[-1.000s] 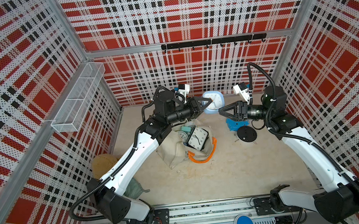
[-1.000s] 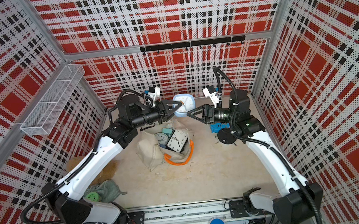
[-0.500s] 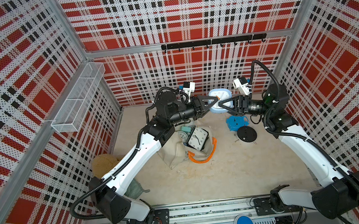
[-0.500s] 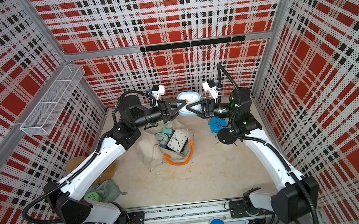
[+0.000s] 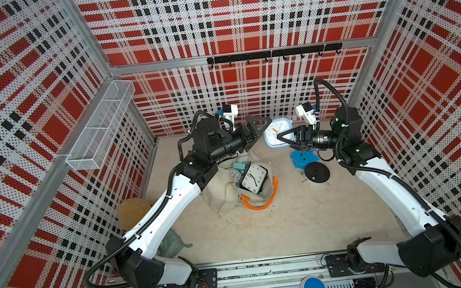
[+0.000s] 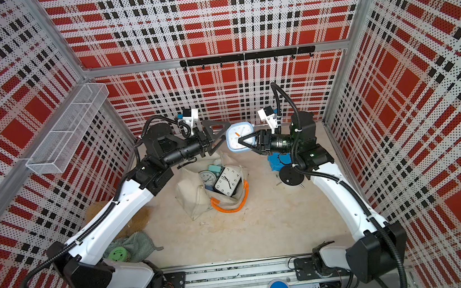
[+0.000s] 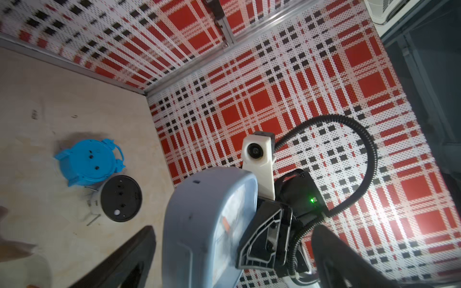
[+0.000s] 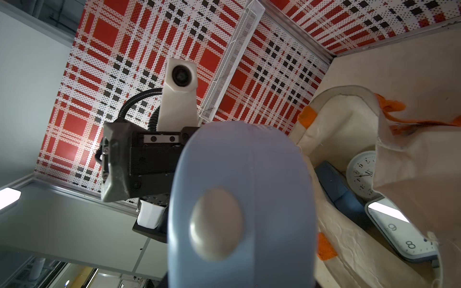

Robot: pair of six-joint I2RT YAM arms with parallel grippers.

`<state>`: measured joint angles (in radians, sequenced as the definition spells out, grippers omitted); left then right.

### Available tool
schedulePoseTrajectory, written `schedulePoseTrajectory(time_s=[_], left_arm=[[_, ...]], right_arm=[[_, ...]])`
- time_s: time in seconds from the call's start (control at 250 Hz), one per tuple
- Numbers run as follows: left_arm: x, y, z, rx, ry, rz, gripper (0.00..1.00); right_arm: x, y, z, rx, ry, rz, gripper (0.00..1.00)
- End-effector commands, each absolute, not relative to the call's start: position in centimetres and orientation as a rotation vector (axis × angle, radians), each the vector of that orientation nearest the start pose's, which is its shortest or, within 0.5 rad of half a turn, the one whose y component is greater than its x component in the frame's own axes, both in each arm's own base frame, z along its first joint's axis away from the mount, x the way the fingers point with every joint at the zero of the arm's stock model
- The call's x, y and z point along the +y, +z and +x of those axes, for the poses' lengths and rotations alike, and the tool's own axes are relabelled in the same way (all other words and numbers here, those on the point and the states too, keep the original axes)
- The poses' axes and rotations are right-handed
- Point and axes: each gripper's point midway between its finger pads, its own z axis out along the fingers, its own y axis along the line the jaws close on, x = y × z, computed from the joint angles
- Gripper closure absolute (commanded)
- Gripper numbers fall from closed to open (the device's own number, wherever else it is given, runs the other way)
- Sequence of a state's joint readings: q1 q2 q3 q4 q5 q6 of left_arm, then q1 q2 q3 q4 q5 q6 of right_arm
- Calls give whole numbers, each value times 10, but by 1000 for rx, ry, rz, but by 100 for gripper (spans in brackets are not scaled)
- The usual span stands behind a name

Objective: Take the alarm clock out of the canvas bag
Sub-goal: Place the alarm at the center of the board.

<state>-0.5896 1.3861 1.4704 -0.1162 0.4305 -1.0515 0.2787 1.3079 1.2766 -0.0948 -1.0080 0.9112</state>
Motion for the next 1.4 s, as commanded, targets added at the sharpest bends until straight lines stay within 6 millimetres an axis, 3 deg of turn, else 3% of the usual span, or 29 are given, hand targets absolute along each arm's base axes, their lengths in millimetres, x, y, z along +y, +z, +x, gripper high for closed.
schedulePoseTrajectory(time_s=[0.0,0.172,0.22,0.344,0.524,0.684,0.828,1.016,1.396], left_arm=[[-273,443,331,1858,-1353,-80,1],[-251,431,337,1892,-1172,-82,1],[-249,428,338,1901,-1157,-79,1],[-255,418,341,1929,-1152,-58,1],[-262,400,347,1967,-1161,-54,1],[-266,385,350,1986,-1178,-65,1],[-268,376,351,1995,-1196,-80,1],[-266,369,349,1996,-1211,-87,1],[-255,357,351,2001,-1232,-131,0]], right_arm=[[236,400,327,1935,1610,-258,72],[221,376,370,2029,1530,-135,69],[213,361,389,2082,1506,-47,65],[199,318,438,2179,1507,186,67],[199,258,501,2228,1539,435,68],[206,217,539,2292,1394,574,68],[211,180,562,2378,1198,675,68],[208,147,583,2403,1056,784,66],[205,102,586,2492,967,820,62]])
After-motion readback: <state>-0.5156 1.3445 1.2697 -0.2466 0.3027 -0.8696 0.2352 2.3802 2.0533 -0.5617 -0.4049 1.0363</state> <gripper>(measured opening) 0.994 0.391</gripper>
